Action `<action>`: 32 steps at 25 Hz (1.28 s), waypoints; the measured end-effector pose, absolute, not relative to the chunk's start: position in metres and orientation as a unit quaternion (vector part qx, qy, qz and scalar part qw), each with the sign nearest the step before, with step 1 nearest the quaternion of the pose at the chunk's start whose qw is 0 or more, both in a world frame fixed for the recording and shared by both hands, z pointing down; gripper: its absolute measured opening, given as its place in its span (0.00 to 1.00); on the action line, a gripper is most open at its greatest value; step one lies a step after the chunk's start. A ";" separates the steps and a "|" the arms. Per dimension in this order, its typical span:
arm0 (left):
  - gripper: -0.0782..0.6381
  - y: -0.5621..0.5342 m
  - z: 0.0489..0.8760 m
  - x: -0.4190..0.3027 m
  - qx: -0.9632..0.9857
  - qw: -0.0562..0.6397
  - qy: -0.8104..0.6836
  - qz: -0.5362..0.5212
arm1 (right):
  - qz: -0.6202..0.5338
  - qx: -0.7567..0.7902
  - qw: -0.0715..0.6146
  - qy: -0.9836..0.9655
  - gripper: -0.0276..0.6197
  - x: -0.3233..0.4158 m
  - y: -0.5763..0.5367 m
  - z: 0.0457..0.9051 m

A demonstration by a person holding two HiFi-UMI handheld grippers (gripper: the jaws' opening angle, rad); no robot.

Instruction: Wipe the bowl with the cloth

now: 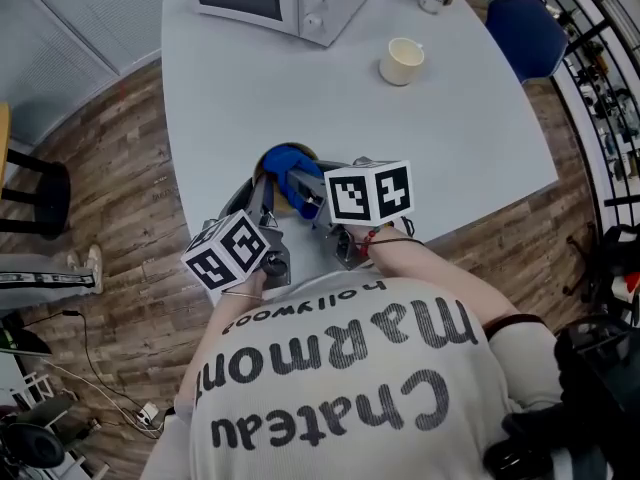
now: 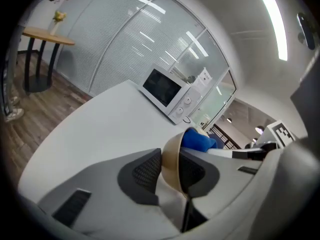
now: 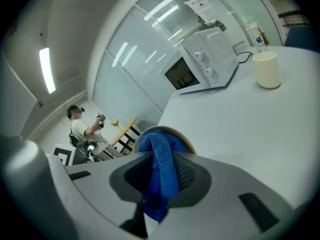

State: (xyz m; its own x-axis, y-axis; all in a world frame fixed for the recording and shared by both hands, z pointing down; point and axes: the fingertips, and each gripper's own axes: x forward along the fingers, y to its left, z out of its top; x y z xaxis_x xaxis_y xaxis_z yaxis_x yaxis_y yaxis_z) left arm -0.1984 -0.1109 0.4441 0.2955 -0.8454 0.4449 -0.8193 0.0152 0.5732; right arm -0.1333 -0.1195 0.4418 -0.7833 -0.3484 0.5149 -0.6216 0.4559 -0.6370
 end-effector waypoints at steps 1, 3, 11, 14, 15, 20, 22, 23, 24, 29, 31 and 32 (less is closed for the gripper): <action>0.24 -0.112 0.443 -0.199 0.701 0.394 -0.594 -0.022 | 0.454 0.281 0.142 -0.834 0.14 -0.137 -0.118 0.440; 0.24 -0.113 0.440 -0.197 0.706 0.388 -0.593 -0.026 | 0.487 0.266 0.106 -0.825 0.14 -0.143 -0.116 0.434; 0.24 -0.116 0.426 -0.201 0.704 0.380 -0.596 -0.066 | 0.562 0.220 0.014 -0.797 0.14 -0.161 -0.116 0.411; 0.24 -0.118 0.428 -0.207 0.690 0.390 -0.606 -0.072 | 0.565 0.224 0.028 -0.794 0.14 -0.164 -0.115 0.421; 0.24 -0.117 0.431 -0.209 0.685 0.393 -0.609 -0.071 | 0.560 0.226 0.045 -0.796 0.14 -0.165 -0.114 0.426; 0.24 -0.122 0.433 -0.212 0.685 0.387 -0.614 -0.063 | 0.489 0.193 0.203 -0.826 0.14 -0.170 -0.086 0.459; 0.23 -0.125 0.432 -0.212 0.687 0.391 -0.609 -0.063 | 0.459 0.182 0.239 -0.836 0.14 -0.169 -0.077 0.465; 0.23 -0.127 0.431 -0.212 0.687 0.396 -0.605 -0.069 | 0.437 0.185 0.252 -0.844 0.14 -0.166 -0.080 0.464; 0.23 -0.128 0.431 -0.212 0.687 0.401 -0.601 -0.074 | 0.411 0.188 0.266 -0.852 0.14 -0.162 -0.085 0.464; 0.23 -0.129 0.439 -0.210 0.687 0.414 -0.594 -0.062 | 0.352 0.209 0.317 -0.856 0.14 -0.142 -0.093 0.473; 0.23 -0.129 0.443 -0.205 0.691 0.411 -0.593 -0.044 | 0.351 0.232 0.325 -0.847 0.14 -0.125 -0.099 0.478; 0.23 -0.129 0.445 -0.204 0.694 0.409 -0.591 -0.033 | 0.354 0.245 0.327 -0.841 0.14 -0.115 -0.103 0.480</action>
State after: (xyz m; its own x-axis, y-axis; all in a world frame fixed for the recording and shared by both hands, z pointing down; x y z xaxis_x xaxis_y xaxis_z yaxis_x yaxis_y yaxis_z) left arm -0.2037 -0.1293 0.4455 0.2985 -0.8482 0.4376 -0.7944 0.0333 0.6065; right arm -0.1154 -0.1026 0.4799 -0.6658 -0.1801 0.7241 -0.6439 0.6290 -0.4356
